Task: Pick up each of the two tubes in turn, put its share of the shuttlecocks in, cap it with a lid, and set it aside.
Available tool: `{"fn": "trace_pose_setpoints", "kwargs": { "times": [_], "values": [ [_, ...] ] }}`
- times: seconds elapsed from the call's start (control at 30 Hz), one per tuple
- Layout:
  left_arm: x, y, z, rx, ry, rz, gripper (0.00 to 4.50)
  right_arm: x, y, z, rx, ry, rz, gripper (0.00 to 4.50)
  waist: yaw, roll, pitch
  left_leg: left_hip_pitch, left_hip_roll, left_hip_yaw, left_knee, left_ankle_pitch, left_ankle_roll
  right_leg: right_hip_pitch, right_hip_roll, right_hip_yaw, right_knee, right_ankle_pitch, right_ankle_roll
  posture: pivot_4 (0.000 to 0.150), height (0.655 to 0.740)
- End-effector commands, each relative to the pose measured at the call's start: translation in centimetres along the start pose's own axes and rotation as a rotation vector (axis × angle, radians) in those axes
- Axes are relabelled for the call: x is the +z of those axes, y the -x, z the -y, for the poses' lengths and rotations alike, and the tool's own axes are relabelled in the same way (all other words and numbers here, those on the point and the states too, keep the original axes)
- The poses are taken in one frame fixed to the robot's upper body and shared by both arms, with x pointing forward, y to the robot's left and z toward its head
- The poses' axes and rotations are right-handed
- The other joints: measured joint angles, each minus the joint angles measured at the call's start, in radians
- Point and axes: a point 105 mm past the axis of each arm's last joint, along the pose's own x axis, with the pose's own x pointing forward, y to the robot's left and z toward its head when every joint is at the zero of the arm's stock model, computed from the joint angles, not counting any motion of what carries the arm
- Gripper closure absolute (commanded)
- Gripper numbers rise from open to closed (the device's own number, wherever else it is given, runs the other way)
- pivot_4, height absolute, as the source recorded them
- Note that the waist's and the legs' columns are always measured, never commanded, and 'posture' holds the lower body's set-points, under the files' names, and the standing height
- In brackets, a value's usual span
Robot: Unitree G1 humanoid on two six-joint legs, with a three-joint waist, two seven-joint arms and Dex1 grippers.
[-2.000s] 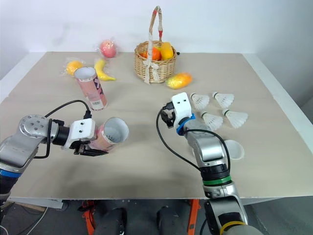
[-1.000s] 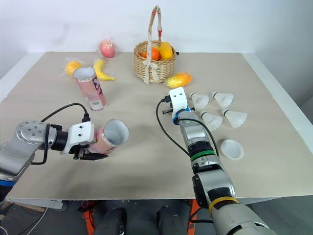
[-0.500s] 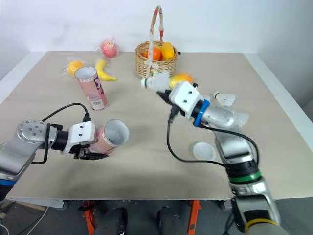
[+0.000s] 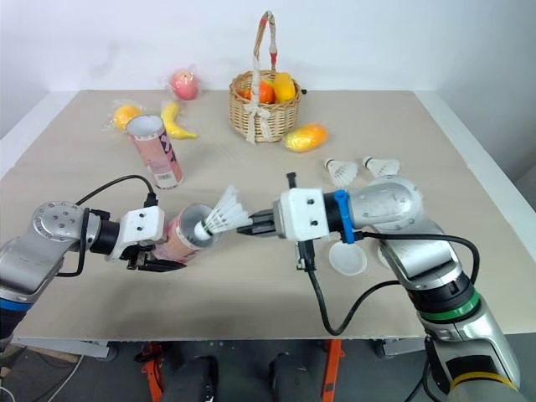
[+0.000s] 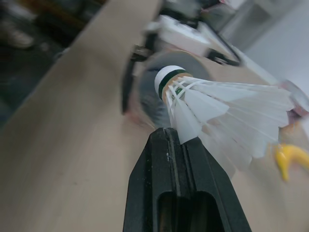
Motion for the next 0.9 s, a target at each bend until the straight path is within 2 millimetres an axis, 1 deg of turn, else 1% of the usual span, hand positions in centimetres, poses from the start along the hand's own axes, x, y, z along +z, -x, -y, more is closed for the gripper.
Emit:
{"fn": "trace_pose_setpoints", "kwargs": {
  "times": [0.03, 0.23, 0.33, 0.37, 0.4, 0.53, 0.57, 0.63, 0.7, 0.73, 0.8, 0.83, 0.87, 0.9],
  "values": [
    [0.4, 0.2, -0.2, 0.007, -0.03, -0.001, 1.58, 0.4, -0.9, 0.6, 0.019, 0.066, 0.006, 4.45, 0.0, 0.0, 0.0, 0.0, 0.0, 0.0, 0.0, 0.0, 0.0, 0.0, 0.0, 0.0, 0.0, 0.0, 0.0, 0.15, 0.74],
    [0.4, 0.2, -0.2, 0.008, -0.03, -0.001, 1.58, -0.2, -2.0, 1.1, 0.036, 0.079, 0.006, 4.45, 0.001, 0.0, 0.0, 0.0, 0.0, 0.0, 0.0, 0.0, 0.0, 0.0, 0.0, 0.0, 0.0, 0.0, -0.001, 0.15, 0.74],
    [0.4, 0.1, -0.1, 0.008, -0.029, -0.002, 1.58, -0.1, -2.1, 0.9, 0.044, 0.063, 0.018, 4.45, 0.001, 0.0, 0.0, 0.0, 0.0, 0.0, 0.0, 0.0, 0.0, 0.0, 0.0, 0.0, 0.0, 0.0, -0.001, 0.15, 0.74],
    [0.4, 0.1, -0.1, 0.007, -0.03, -0.002, 1.58, -0.1, -2.1, 0.7, 0.05, 0.054, 0.022, 3.82, 0.001, 0.0, 0.0, 0.0, 0.0, -0.001, 0.0, 0.0, 0.0, 0.0, 0.0, 0.0, 0.0, 0.0, -0.001, 0.15, 0.74],
    [0.4, 0.1, -0.1, 0.006, -0.03, -0.001, 1.58, 0.0, -2.0, 0.5, 0.058, 0.046, 0.028, 3.53, 0.001, 0.0, 0.0, 0.0, 0.0, -0.001, 0.0, 0.0, 0.0, 0.0, 0.0, 0.0, 0.0, 0.0, -0.001, 0.15, 0.74],
    [0.4, 0.0, -0.1, 0.003, -0.031, 0.001, 1.58, 0.7, -0.8, 0.4, 0.019, -0.026, 0.07, 1.41, 0.001, 0.0, 0.0, 0.0, 0.0, -0.001, 0.0, 0.0, 0.0, 0.0, 0.0, 0.0, 0.0, 0.001, -0.001, 0.15, 0.74],
    [0.4, -0.1, -0.1, 0.002, -0.031, 0.002, 1.58, 0.8, -0.1, 0.2, 0.015, -0.057, 0.077, 0.94, 0.001, 0.0, 0.0, 0.0, 0.0, -0.001, 0.0, 0.0, 0.0, 0.0, 0.0, 0.0, 0.0, 0.0, -0.001, 0.15, 0.74],
    [0.4, -0.2, -0.1, -0.002, -0.033, 0.003, 1.58, 0.7, 1.2, -0.4, 0.003, -0.109, 0.081, 0.94, 0.003, 0.0, 0.0, 0.0, 0.0, -0.001, 0.0, 0.0, 0.0, 0.0, 0.0, -0.001, 0.0, 0.001, -0.001, 0.15, 0.74],
    [0.4, -0.4, -0.1, -0.004, -0.034, 0.006, 1.58, 0.6, 2.5, 0.0, -0.08, -0.191, 0.095, 0.94, 0.006, 0.0, 0.0, 0.0, -0.001, -0.001, 0.0, 0.0, 0.0, 0.001, -0.001, -0.001, 0.0, 0.0, -0.001, 0.15, 0.74],
    [0.4, -0.4, -0.1, -0.004, -0.034, 0.007, 1.58, -0.1, 3.5, 0.7, -0.168, -0.246, 0.083, 0.94, 0.005, 0.0, 0.0, 0.0, -0.001, -0.001, 0.0, 0.0, 0.0, 0.001, -0.001, -0.001, 0.0, 0.0, -0.001, 0.15, 0.74],
    [0.4, -0.5, 0.1, -0.006, -0.031, 0.011, 1.58, -2.8, 6.5, 2.2, -0.455, -0.353, 0.005, 0.94, 0.005, -0.001, 0.0, 0.0, -0.001, -0.001, 0.0, 0.0, 0.0, 0.001, -0.001, -0.001, 0.0, 0.0, -0.001, 0.15, 0.74],
    [0.4, -0.5, 0.1, -0.008, -0.03, 0.012, 1.58, -3.7, 7.6, 2.4, -0.555, -0.388, -0.025, 0.94, 0.007, -0.001, 0.0, 0.0, -0.001, -0.001, 0.0, 0.0, 0.0, 0.001, -0.001, -0.001, 0.0, 0.001, -0.001, 0.15, 0.74],
    [0.3, -0.5, 0.2, -0.008, -0.027, 0.012, 1.58, -5.3, 9.3, 2.5, -0.692, -0.452, -0.077, 0.94, 0.009, -0.001, -0.001, 0.0, -0.001, -0.002, 0.001, 0.0, 0.0, 0.001, -0.001, -0.001, 0.0, 0.001, -0.001, 0.15, 0.74],
    [0.3, -0.4, 0.2, -0.007, -0.022, 0.013, 1.58, -6.4, 10.6, 2.2, -0.794, -0.496, -0.116, 0.94, 0.01, -0.001, -0.001, 0.0, -0.001, -0.001, 0.001, 0.0, 0.0, 0.001, -0.001, -0.001, 0.0, 0.001, 0.0, 0.15, 0.74]
  ]
}}
